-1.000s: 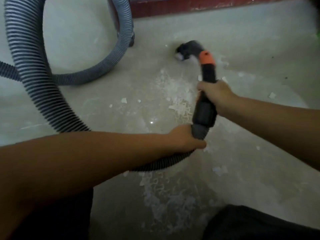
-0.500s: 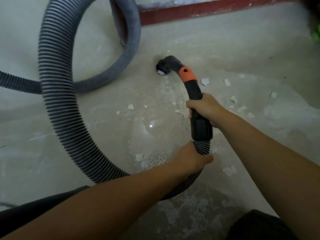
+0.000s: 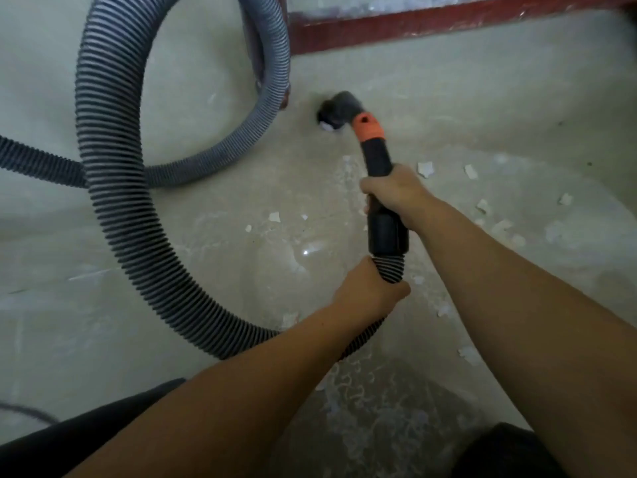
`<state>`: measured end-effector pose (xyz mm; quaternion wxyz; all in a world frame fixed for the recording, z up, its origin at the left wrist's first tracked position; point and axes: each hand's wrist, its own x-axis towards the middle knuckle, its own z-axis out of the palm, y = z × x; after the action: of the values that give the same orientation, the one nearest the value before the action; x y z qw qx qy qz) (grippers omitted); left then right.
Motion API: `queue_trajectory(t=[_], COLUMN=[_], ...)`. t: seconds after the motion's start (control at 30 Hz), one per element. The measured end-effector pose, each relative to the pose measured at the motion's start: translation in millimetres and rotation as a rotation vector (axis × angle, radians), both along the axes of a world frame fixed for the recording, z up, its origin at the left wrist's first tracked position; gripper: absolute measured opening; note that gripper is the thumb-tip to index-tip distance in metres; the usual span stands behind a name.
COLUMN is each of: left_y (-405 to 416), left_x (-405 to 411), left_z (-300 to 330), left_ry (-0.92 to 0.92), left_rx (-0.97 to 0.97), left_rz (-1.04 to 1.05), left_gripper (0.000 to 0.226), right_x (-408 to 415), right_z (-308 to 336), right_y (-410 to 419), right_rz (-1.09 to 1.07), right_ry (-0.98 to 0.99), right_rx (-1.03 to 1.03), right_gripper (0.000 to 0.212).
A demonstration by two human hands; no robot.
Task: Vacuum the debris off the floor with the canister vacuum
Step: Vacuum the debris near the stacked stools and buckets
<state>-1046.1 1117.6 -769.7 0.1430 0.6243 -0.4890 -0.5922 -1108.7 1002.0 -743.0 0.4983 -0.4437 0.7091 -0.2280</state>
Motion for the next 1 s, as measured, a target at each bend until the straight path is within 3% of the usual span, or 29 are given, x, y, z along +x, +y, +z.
queue_trajectory(t=[0.1, 0.27, 0.37, 0.5, 0.63, 0.7, 0.77, 0.9, 1.0], left_y=[-2, -39, -61, -63, -46, -42, -43, -59, -67], left_x=[-5, -25, -28, -16, -10, -17, -28, -34, -27], left_z=[-2, 2, -1, -12, -21, -21, -22, -19, -19], left_ry=[0.004, -0.158, -0.193, -0.210, -0.099, -0.067, -0.079, -0.187, -0.230], left_rx=[-0.006, -0.017, -0.062, -0.038, -0.036, -0.038, -0.032, -0.082, -0.095], left_rz=[-0.026, -0.318, -0.330, -0.190, -0.017, -0.014, -0.075, -0.239, -0.263], left_gripper=[0.020, 0.019, 0.019, 0.026, 0.026, 0.025, 0.027, 0.024, 0.023], right_x=[-5, -65, -78, -46, -18, -20, -40, -84, -82], right_z=[-1, -9, -10, -18, -21, -19, -21, -30, -35], right_y=[-2, -9, -22, -45, -46, -44, -42, -36, -39], right_rz=[0.032, -0.535, -0.721, -0.491, -0.081, -0.019, -0.140, -0.655, -0.732], right_ry=[0.001, -0.087, -0.171, -0.116, -0.064, -0.060, -0.046, -0.108, -0.141], right_rx=[0.018, -0.031, -0.032, -0.052, -0.007, 0.015, -0.022, -0.072, -0.071], right_gripper=[0.009, 0.013, 0.018, 0.012, 0.009, 0.011, 0.010, 0.021, 0.022])
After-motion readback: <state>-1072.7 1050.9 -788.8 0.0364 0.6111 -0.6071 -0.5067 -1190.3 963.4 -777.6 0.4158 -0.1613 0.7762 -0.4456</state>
